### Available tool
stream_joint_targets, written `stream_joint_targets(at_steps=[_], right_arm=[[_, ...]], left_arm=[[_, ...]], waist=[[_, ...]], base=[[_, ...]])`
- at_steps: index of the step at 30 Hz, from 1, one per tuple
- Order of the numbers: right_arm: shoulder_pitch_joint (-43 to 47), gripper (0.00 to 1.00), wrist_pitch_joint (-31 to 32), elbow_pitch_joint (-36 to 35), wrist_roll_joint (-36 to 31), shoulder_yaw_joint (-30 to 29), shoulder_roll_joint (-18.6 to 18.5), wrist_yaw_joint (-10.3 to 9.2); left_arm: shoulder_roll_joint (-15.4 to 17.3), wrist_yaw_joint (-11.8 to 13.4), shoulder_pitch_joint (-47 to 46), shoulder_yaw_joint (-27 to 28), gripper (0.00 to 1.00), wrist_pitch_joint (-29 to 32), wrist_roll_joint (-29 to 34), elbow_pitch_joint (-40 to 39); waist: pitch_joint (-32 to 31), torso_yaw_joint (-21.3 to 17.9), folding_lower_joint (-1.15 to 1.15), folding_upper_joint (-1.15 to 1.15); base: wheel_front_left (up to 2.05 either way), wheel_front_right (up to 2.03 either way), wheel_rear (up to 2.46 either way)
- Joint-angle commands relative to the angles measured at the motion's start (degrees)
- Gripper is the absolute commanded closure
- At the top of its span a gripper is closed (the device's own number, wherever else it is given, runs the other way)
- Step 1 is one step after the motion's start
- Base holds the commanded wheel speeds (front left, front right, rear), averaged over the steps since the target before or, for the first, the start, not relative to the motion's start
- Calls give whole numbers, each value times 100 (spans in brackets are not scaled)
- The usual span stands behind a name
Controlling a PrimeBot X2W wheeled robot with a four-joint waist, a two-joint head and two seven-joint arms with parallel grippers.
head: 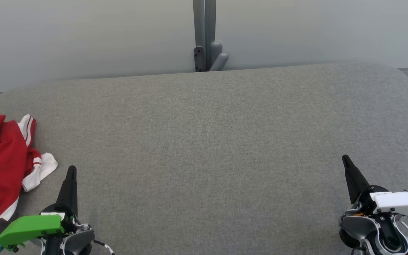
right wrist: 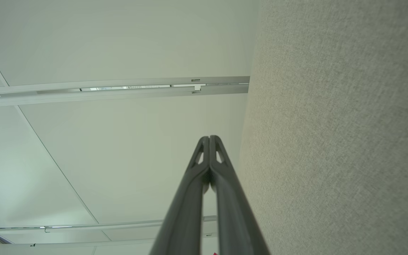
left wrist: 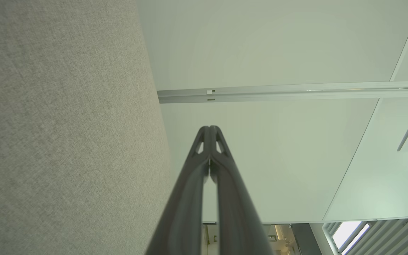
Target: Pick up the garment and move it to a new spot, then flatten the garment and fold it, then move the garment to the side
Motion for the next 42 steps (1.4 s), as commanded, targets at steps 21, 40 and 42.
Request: stream_joint_targets(at_steps=[21, 40, 42], right_arm=[[-44, 100, 26, -20, 43, -8, -26, 2], [-44, 100, 26, -20, 43, -8, -26, 2], [-44, 100, 26, -20, 43, -8, -26, 2]], left_arm=[[30, -25, -70, 18, 100, -10, 2, -24], [30, -26, -70, 18, 100, -10, 2, -24], [30, -26, -70, 19, 100, -10, 2, -24]], waist=[[0, 0, 0, 54], [0, 0, 0, 54], [0, 0, 0, 54]], base=[[0, 0, 0], [0, 0, 0], [0, 0, 0]])
